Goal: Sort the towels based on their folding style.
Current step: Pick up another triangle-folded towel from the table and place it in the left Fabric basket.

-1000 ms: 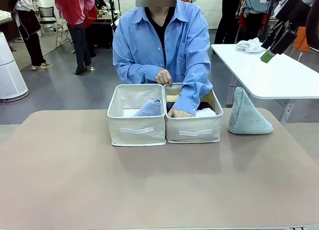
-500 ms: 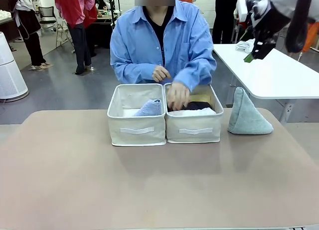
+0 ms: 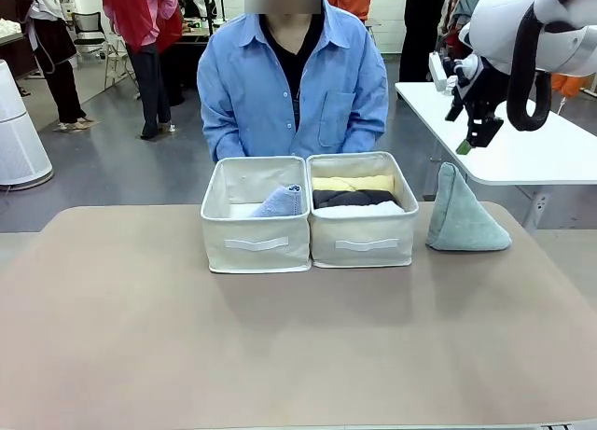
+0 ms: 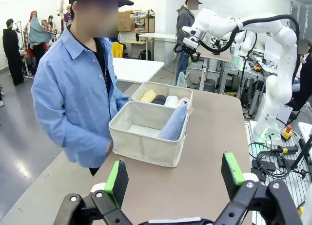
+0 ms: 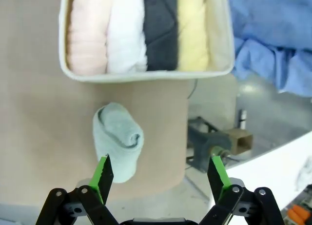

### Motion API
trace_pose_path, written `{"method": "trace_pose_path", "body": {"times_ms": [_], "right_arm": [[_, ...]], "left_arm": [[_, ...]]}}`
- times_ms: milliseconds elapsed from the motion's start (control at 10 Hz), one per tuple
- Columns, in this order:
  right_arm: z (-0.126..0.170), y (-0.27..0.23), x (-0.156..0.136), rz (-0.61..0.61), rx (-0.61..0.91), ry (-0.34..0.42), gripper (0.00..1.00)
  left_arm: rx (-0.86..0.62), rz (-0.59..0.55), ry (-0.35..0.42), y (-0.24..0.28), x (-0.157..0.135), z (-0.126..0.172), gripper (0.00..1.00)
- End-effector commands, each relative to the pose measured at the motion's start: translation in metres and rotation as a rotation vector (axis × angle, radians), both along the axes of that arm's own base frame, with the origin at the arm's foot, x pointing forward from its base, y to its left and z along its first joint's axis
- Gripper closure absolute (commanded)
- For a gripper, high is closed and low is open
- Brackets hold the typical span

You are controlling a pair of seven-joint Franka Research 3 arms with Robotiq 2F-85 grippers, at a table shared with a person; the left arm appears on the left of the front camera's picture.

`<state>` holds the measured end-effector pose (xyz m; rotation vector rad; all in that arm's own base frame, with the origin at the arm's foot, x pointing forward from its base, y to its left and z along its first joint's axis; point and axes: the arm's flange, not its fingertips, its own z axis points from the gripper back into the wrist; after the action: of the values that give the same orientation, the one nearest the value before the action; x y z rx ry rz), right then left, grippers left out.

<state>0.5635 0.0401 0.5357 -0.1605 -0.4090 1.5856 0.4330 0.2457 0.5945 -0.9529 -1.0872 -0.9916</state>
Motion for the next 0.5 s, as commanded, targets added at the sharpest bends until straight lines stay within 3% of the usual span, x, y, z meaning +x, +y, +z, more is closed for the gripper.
{"method": "trace_pose_path", "body": {"times_ms": [0, 400], "right_arm": [[0.002, 0.004, 0.011, -0.015, -0.016, 0.089, 0.0], [-0.033, 0.013, 0.02, -0.012, -0.035, 0.186, 0.0]], "left_arm": [[-0.005, -0.003, -0.006, 0.0, -0.002, 0.001, 0.0], [-0.005, -0.003, -0.006, 0.0, -0.002, 0.001, 0.0]]}}
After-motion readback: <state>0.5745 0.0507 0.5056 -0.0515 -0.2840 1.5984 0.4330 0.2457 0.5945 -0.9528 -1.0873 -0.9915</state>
